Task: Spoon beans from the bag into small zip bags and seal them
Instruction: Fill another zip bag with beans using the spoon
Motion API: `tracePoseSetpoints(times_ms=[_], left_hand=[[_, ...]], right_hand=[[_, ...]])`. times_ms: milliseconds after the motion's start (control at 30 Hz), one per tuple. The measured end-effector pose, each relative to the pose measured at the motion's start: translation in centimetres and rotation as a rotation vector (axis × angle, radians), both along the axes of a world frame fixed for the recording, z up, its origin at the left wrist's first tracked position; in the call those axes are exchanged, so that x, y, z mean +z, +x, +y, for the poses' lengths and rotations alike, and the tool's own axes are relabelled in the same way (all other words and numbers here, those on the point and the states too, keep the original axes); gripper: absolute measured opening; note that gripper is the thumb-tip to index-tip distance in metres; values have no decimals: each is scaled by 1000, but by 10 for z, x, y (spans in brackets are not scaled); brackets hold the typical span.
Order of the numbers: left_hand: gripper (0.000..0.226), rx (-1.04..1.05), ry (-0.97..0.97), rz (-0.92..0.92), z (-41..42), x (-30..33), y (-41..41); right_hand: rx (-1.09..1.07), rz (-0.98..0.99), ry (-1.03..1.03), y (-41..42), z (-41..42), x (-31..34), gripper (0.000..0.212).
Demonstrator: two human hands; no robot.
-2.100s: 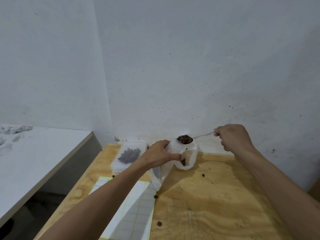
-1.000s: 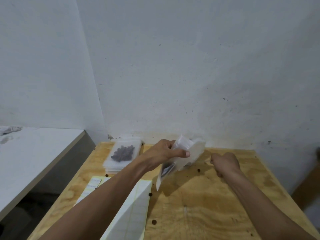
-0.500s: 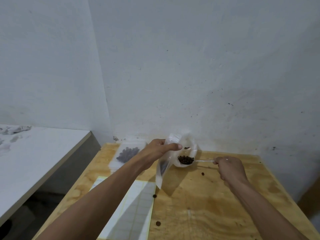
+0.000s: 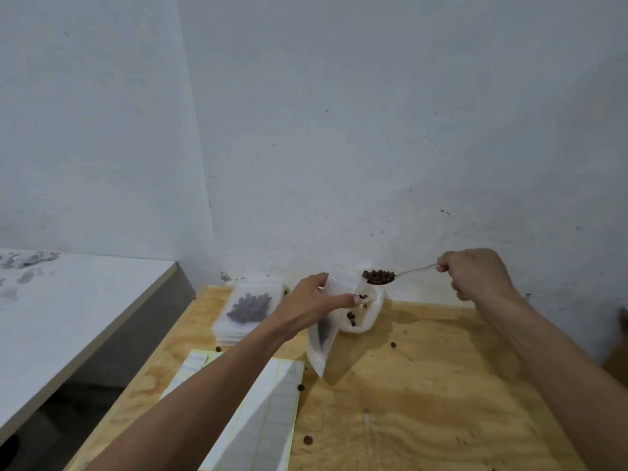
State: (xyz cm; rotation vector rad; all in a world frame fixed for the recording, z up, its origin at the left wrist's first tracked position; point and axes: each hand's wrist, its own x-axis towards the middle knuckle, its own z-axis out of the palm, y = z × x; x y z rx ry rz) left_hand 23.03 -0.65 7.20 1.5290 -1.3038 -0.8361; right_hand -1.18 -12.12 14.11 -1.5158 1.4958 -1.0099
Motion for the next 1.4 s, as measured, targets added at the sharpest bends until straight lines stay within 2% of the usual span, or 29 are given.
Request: tracePoseSetpoints(times_ms=[167,400,433,533,567,633,767,900,1000,1133,1300,1333,1400], left_hand=[[60,17,-11,4,3,3,-1],[82,7,25,-17,2,-1,9],[75,2,40,-19,1,-2,9],[27,-7,90,-57,-4,-4,7],[22,-15,86,-70,-5,-2,3],[27,-36,70,-97,-8,1,-3],[27,-22,48,-124,-13,3,-10],[39,-21,40,-92,-12,0,-7],[51,6,76,-48,-10,-2,-2],[68,1,126,58,-7,2,-2],[68,-25,219,81,-14,3,-11],[64,-11,229,79,-17,2,-13],[43,18,229,87,-21,4,-16]], right_hand=[[16,0,34,3,2,12,9],[-11,-36,34,1,4,13,16],[-8,-37,31,1,5,14,16],[26,-26,14,4,10,18,13],[49,-13,-5,5,13,19,14],[106,43,-86,9,21,22,19],[182,280,-390,16,36,24,24],[96,316,-577,14,32,22,25],[32,360,-552,9,21,9,25],[54,432,-469,9,18,-30,24],[78,562,-359,21,28,-72,32],[72,580,-327,23,29,-75,36],[62,588,-266,27,31,-76,40]])
